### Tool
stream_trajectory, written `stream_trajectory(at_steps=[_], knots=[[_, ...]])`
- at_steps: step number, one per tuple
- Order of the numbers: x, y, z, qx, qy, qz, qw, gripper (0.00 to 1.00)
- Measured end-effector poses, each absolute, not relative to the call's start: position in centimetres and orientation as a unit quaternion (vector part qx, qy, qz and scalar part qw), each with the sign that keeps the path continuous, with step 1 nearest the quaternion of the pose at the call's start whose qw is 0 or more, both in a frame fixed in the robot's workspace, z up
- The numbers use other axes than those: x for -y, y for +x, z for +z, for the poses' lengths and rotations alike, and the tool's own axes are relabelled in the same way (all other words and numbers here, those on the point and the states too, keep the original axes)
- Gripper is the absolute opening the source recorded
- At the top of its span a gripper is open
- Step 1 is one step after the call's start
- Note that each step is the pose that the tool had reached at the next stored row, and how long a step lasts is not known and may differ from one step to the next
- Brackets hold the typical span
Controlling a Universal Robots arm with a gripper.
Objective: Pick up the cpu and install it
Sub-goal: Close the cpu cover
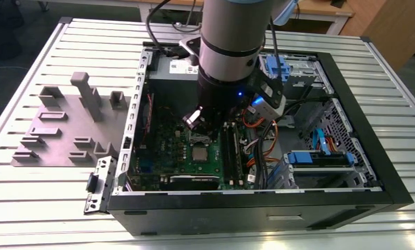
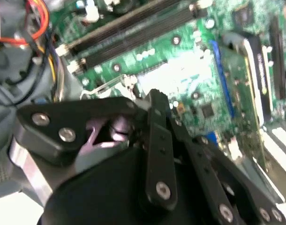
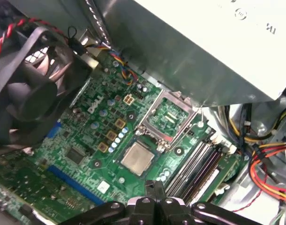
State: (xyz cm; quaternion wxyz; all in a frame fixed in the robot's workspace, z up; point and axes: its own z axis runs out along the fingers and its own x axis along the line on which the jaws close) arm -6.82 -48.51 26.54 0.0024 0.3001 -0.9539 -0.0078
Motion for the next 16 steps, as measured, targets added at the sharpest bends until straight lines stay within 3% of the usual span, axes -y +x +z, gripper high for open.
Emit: stream_trajectory(at_steps=[11,16], knots=[[48.51,-6.77,26.17,0.931,0.366,-0.014,0.0,0.1],[48.51,-6.33,25.99,0.93,0.366,-0.039,-0.009,0.1]])
